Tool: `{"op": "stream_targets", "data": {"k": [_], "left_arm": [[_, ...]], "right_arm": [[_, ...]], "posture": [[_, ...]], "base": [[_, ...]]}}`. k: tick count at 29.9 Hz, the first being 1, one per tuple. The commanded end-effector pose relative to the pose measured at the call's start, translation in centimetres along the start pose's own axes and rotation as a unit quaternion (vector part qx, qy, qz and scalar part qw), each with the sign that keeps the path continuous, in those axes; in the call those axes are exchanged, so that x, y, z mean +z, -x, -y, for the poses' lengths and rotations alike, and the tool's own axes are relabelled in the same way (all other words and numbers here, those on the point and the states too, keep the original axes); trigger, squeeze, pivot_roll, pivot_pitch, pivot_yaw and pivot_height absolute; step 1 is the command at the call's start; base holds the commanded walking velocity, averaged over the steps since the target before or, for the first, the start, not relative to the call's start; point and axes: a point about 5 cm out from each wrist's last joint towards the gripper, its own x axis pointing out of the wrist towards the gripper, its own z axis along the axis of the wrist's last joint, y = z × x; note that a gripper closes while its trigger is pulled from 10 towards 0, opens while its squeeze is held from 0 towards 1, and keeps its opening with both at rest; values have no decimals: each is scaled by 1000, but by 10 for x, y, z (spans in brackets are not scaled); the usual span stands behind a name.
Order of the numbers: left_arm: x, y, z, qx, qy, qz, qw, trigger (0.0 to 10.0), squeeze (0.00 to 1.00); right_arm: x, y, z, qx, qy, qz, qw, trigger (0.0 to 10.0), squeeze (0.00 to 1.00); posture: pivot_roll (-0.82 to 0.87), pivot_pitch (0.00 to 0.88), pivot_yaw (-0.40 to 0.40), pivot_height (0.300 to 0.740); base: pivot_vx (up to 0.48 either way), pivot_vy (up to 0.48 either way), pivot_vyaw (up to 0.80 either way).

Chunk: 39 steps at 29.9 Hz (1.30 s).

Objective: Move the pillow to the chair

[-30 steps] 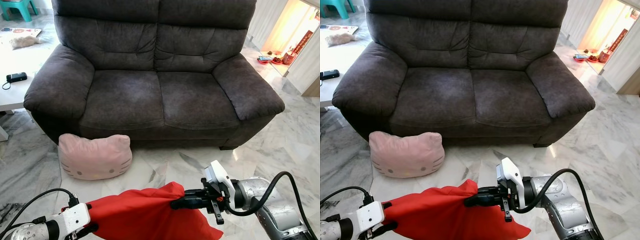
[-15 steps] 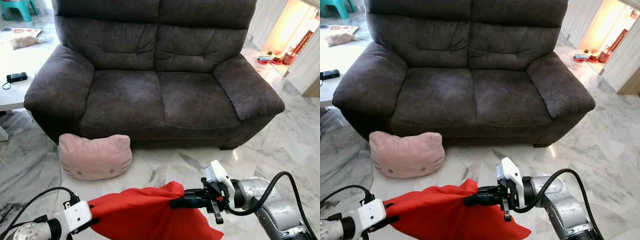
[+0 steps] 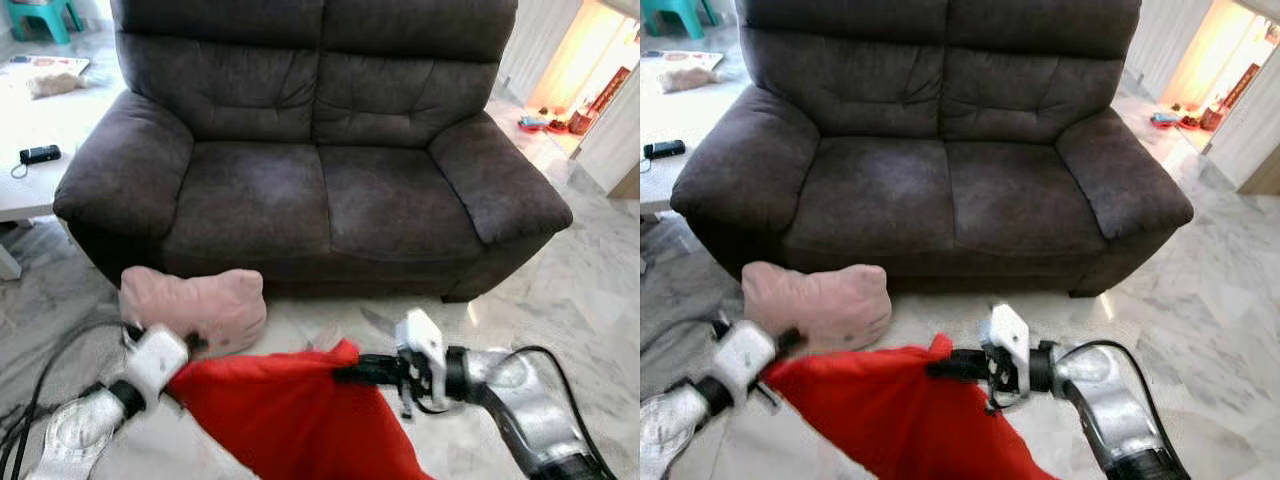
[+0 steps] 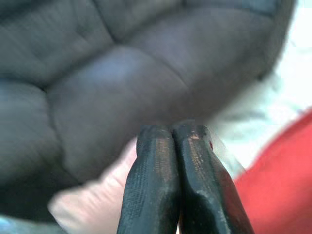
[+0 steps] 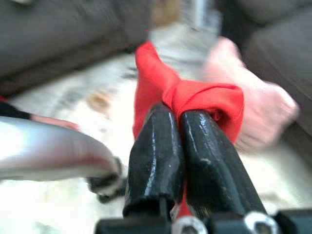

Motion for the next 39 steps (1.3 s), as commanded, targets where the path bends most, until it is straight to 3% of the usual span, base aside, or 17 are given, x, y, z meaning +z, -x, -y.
{"op": "stream_targets", "data": {"k": [1, 5, 7, 9, 13, 20, 21, 22, 30, 36, 39], "left_arm": [[5, -2, 1, 28, 23, 7, 999, 10000, 0], [21, -12, 0, 76, 49, 42, 995, 10000, 0], [20, -15, 6, 79, 90, 42, 992, 10000, 0], [14, -13, 15, 55, 98, 22, 993, 10000, 0], [6, -7, 19, 18, 64, -13, 998, 10000, 0], [8, 5, 9, -27, 55, -23, 998, 10000, 0], [8, 5, 8, -28, 54, -23, 998, 10000, 278], [9, 6, 5, -29, 56, -23, 998, 10000, 1000], [10, 9, 4, -64, 66, -31, 995, 10000, 1000], [10, 14, 13, -127, 81, -45, 988, 10000, 1000], [9, 22, 18, -176, 101, -62, 977, 10000, 1000]], "right_arm": [[16, 7, 21, -94, 35, 35, 994, 10000, 0], [12, 2, 33, -187, 9, 49, 981, 10000, 0], [14, -1, 28, -175, 5, 77, 982, 10000, 0], [18, 0, 28, -167, -2, 98, 981, 10000, 0], [18, 3, 28, -139, 25, 80, 987, 10000, 0], [30, 8, 19, -44, 30, 94, 994, 10000, 0], [31, 8, 18, -38, 30, 96, 994, 10000, 0], [34, 7, 16, -23, 28, 99, 994, 10000, 0], [31, 13, 4, 47, 19, 85, 995, 10000, 0], [27, 18, -4, 89, 6, 65, 994, 10000, 0], [26, 18, -9, 107, 3, 59, 993, 10000, 0]], "posture": [[153, 55, -132, 740], [149, 52, -130, 740], [152, 50, -129, 740], [146, 45, -128, 740], [150, 45, -127, 740], [156, 51, -132, 740], [160, 53, -133, 740], [159, 57, -132, 740], [156, 64, -132, 740], [156, 69, -132, 740], [156, 70, -132, 740]], "base": [[0, 0, 0], [0, 0, 0], [0, 0, 0], [0, 0, 0], [0, 0, 0], [0, 0, 0], [0, 0, 0], [0, 0, 0], [0, 0, 0], [0, 0, 0], [0, 0, 0]]}}
